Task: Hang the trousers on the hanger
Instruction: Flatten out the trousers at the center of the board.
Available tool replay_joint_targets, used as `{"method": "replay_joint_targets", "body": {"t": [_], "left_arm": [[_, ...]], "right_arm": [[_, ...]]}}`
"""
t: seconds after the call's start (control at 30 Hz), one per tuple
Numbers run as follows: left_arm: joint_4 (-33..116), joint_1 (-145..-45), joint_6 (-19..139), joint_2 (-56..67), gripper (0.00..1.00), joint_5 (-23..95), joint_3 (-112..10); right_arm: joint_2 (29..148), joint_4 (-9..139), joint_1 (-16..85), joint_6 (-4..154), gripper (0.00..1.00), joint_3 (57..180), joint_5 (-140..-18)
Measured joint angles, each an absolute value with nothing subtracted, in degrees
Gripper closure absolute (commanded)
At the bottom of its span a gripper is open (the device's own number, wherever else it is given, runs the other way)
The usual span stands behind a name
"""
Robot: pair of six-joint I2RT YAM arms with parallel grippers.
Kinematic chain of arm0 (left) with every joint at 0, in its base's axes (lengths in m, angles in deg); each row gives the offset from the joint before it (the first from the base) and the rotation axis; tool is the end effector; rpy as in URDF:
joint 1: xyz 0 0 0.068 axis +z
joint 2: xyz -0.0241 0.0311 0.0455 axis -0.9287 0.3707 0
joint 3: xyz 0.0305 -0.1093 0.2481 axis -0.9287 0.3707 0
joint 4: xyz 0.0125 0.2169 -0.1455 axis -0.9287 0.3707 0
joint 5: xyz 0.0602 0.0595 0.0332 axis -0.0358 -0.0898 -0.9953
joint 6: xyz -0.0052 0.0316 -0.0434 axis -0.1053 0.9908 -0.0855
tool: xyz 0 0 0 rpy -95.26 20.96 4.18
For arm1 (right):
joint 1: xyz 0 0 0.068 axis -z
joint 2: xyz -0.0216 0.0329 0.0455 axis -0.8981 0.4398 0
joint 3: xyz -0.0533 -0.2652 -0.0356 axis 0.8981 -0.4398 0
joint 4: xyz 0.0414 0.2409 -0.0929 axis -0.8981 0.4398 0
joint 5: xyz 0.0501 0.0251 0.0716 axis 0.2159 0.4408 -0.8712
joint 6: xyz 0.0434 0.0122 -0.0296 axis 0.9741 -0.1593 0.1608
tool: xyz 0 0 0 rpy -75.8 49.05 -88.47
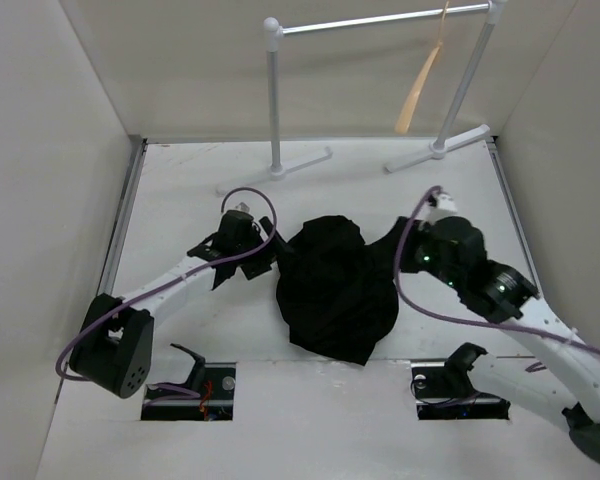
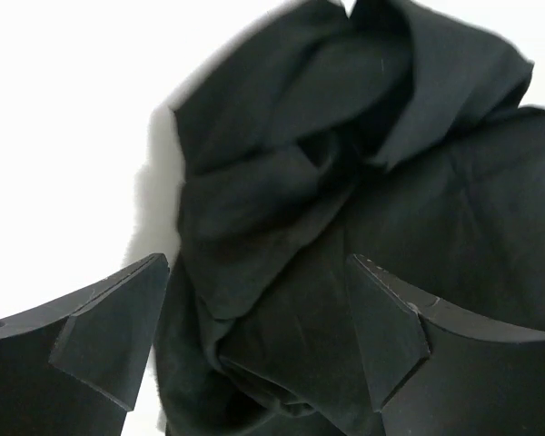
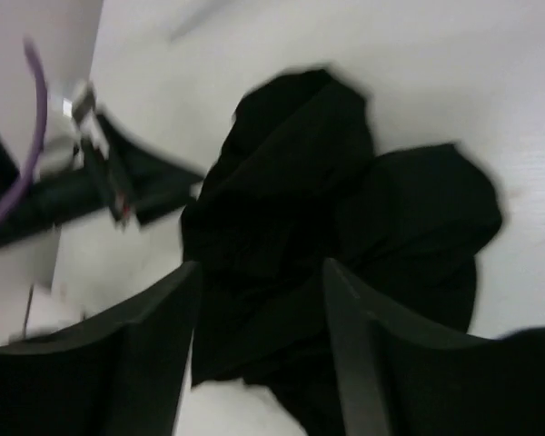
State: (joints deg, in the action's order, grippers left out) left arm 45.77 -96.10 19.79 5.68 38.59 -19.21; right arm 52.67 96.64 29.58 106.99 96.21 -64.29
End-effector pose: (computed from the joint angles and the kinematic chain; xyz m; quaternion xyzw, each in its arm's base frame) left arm 0.2402 -0.1345 0.2093 -0.1443 0.8832 -0.3458 0.2820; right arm 0.1404 0.0908 0.3502 0.0647 0.8340 0.2869 0.4669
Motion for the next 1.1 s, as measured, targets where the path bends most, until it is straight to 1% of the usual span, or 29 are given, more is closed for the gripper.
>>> {"method": "replay_joint_targets", "body": {"t": [0.1, 0.2, 0.33, 0.4, 0.47, 0.53, 0.57, 0.6, 0.63, 0.73, 0.83, 0.97, 1.0, 1.03, 1.07, 1.1], "left_arm": [[45.51, -93.58, 19.60, 3.49, 0.23, 38.46, -17.83], [45.13, -91.97, 19.42, 2.13, 0.23, 38.37, -15.97], [45.20, -92.16, 19.18, 1.35, 0.23, 38.35, -13.18], [45.48, -92.18, 19.12, 1.00, 0.23, 38.35, -12.13], [45.70, -92.18, 19.09, 0.28, 0.23, 38.35, -11.17], [46.01, -92.14, 19.07, -0.58, 0.23, 38.35, -10.20], [46.14, -92.14, 19.07, -0.90, 0.23, 38.35, -9.83], [46.27, -92.14, 19.07, -1.12, 0.22, 38.33, -9.59], [46.31, -92.14, 19.07, -1.21, 0.22, 38.33, -9.44], [46.29, -92.38, 19.07, -1.21, 0.22, 38.24, -9.42], [46.27, -92.93, 19.01, -1.08, 0.23, 38.20, -9.42], [46.03, -94.04, 18.92, 0.04, 0.24, 38.13, -9.42], [45.96, -94.50, 18.92, 0.43, 0.24, 38.11, -9.42], [45.94, -94.87, 18.90, 0.76, 0.24, 38.11, -9.42], [45.88, -95.20, 18.88, 1.06, 0.24, 38.11, -9.42], [45.79, -95.33, 18.85, 1.22, 0.24, 38.13, -9.42]], "right_arm": [[59.25, 95.13, 19.51, 105.09, 0.21, 96.21, -66.48], [69.57, 94.45, 11.73, 102.10, 0.16, 97.72, -67.38], [81.59, 94.28, 8.80, 98.12, 0.12, 101.63, -67.42], [85.55, 94.28, 9.15, 96.63, 0.14, 103.36, -66.59], [88.72, 94.30, 10.00, 95.23, 0.27, 105.15, -64.95], [91.12, 94.26, 10.76, 94.08, 0.57, 106.86, -63.09], [91.93, 94.26, 11.09, 93.77, 0.71, 107.49, -62.09], [92.32, 94.19, 11.33, 93.46, 0.81, 107.84, -61.21], [92.47, 94.13, 11.38, 93.49, 0.86, 107.95, -60.21], [91.10, 94.30, 11.68, 94.51, 0.92, 107.84, -57.47], [85.11, 94.04, 13.04, 96.55, 0.94, 106.11, -55.11], [70.68, 94.76, 19.05, 100.92, 0.93, 101.85, -51.49], [66.77, 95.18, 21.39, 102.10, 0.89, 100.80, -50.90], [63.62, 95.59, 23.40, 103.06, 0.82, 100.10, -50.52], [60.59, 95.90, 25.76, 103.63, 0.74, 99.36, -50.44], [58.73, 96.12, 27.42, 103.91, 0.63, 98.86, -50.59]]}}
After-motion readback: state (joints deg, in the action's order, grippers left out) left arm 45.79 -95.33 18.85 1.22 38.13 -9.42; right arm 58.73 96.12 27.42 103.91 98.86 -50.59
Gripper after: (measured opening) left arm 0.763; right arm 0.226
